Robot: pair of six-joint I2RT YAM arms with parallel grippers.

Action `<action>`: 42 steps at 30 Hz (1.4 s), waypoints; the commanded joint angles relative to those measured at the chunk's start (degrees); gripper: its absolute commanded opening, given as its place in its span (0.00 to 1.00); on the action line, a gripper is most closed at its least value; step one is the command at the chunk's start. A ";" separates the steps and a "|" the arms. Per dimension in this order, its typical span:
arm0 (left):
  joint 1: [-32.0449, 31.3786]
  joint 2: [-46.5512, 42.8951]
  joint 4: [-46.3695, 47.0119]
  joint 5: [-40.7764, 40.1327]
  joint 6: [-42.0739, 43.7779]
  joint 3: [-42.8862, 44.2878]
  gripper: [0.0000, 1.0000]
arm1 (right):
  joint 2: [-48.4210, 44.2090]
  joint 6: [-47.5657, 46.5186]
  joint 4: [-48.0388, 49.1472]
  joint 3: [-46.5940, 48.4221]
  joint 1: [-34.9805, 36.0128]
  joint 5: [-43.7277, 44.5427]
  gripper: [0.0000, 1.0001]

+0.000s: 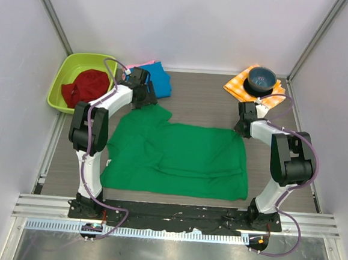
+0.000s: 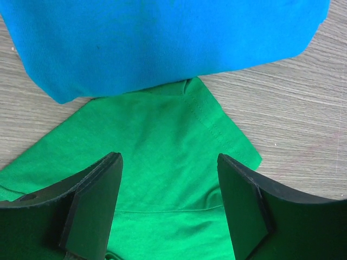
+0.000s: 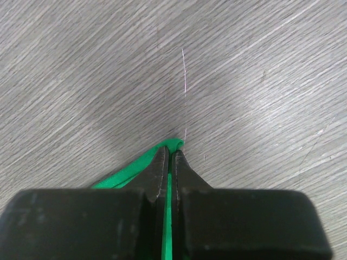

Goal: Fold and stack the t-shirts

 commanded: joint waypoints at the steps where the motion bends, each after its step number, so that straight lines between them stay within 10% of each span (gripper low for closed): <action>1: -0.05 -2.95 -0.17 -2.20 0.24 0.25 0.74 | 0.10 0.29 -0.35 -1.54 -0.03 -2.69 0.01; 42: 0.03 11.02 -3.06 -8.88 5.34 15.81 0.62 | -1.57 -0.06 2.11 -3.21 0.14 -5.42 0.01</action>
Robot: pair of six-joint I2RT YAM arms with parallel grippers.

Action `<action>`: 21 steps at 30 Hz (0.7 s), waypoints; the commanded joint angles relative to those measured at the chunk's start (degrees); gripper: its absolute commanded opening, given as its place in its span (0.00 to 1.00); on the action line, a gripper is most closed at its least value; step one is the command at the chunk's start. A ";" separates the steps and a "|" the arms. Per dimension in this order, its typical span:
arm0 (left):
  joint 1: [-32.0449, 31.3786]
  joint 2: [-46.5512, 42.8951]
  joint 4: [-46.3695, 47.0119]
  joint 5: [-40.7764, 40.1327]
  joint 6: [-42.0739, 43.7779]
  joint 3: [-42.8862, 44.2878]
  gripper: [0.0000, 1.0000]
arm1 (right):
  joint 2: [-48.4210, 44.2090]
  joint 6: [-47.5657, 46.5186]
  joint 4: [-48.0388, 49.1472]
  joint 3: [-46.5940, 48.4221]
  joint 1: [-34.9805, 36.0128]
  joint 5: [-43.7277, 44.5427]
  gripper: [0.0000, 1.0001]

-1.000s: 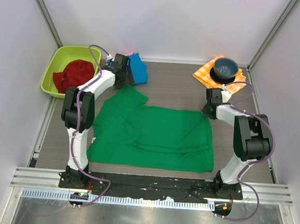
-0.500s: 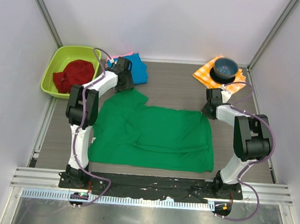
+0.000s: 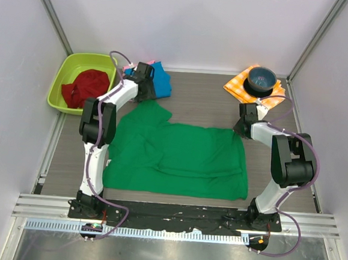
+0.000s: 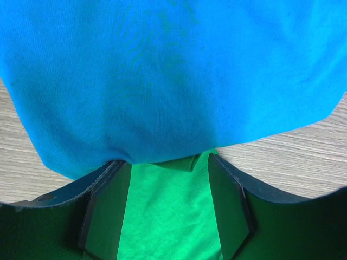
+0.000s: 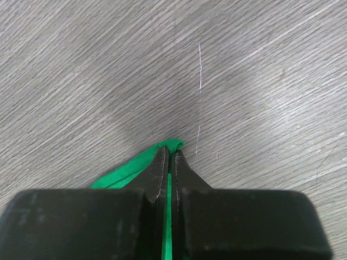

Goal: Fold and stack the t-shirts

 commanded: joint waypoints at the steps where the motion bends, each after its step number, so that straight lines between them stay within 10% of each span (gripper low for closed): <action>1: -0.05 1.04 -0.04 -1.63 1.69 3.20 0.62 | -0.37 -0.04 -1.24 -1.20 0.47 -2.36 0.01; 21: 0.03 -3.00 0.66 -2.51 1.78 -0.31 0.29 | 1.04 -0.21 -0.71 -0.76 1.26 -2.89 0.01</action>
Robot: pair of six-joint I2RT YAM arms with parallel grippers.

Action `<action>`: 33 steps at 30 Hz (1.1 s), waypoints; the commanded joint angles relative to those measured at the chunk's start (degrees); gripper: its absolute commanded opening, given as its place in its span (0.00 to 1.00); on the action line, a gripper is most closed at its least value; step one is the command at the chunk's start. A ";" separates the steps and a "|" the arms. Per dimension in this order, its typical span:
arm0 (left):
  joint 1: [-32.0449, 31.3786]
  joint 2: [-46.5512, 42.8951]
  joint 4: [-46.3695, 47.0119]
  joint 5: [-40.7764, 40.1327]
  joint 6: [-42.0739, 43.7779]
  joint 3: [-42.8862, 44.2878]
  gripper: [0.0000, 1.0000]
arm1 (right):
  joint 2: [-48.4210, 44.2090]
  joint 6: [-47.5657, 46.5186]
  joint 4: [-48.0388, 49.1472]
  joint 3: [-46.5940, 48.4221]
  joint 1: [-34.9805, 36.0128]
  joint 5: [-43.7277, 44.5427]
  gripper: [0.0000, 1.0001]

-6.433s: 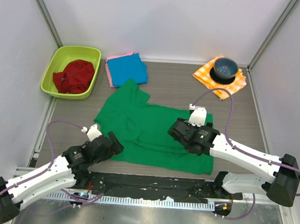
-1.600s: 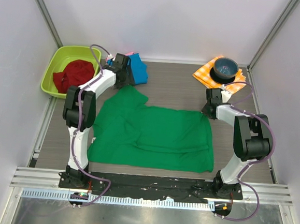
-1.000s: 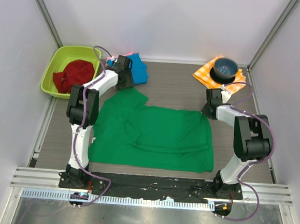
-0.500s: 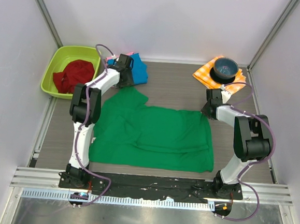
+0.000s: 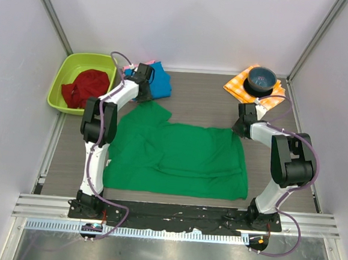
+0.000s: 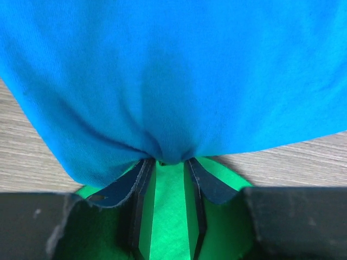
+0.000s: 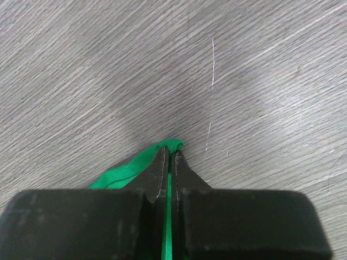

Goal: Fold and stack the t-shirts

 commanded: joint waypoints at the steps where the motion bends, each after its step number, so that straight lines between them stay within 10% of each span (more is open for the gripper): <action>1: 0.03 -5.47 1.55 -0.96 0.40 -2.13 0.26 | 1.02 -0.19 -1.23 -0.63 0.74 -1.82 0.01; 26: -0.05 -3.47 7.00 0.01 -0.75 -4.60 0.32 | -1.44 -0.46 -0.97 -1.33 1.44 -1.99 0.01; 33: -0.32 -0.47 8.14 -0.51 -0.13 -4.24 0.49 | -1.71 -0.54 -0.71 -1.60 1.53 -2.08 0.01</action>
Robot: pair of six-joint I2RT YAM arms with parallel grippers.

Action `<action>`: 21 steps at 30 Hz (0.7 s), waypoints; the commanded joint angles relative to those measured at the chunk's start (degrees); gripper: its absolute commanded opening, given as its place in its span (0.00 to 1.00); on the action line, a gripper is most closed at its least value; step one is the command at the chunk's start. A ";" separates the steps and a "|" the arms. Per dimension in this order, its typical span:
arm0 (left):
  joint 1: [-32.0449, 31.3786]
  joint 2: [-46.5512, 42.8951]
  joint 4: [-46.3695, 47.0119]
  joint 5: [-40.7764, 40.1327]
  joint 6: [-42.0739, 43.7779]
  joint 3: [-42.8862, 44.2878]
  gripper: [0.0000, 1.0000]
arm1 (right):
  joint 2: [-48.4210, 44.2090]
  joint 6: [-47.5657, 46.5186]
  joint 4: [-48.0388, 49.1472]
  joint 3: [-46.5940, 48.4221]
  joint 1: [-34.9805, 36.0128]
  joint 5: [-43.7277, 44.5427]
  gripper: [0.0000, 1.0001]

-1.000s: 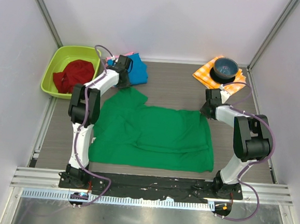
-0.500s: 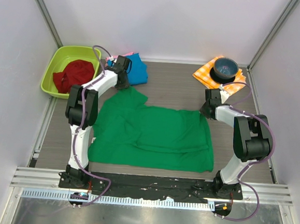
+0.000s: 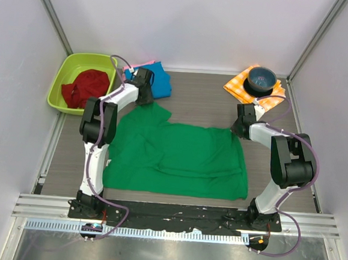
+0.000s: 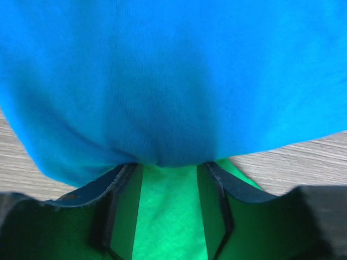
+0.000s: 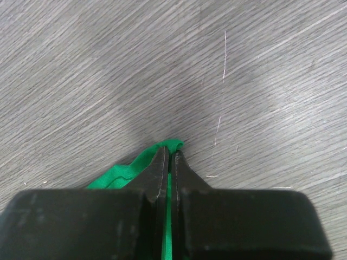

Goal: Fold and stack the t-shirts

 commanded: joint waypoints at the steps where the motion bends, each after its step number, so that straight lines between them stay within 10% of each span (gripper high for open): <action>1: -0.32 1.76 3.01 -0.74 0.44 0.99 0.50 | -1.31 -0.48 -1.34 -0.86 0.66 -1.56 0.01; 7: -0.32 2.99 3.72 -1.70 1.05 1.42 0.48 | -1.23 -0.48 -1.08 -1.12 0.92 -1.56 0.01; 15: -0.49 2.47 4.42 -2.40 1.05 0.28 0.04 | -0.26 -0.48 -0.90 -0.77 1.27 -1.65 0.01; 21: -0.93 -0.51 3.72 -4.77 0.71 -2.27 0.00 | -1.66 -0.48 -1.95 -0.77 1.97 -0.60 0.01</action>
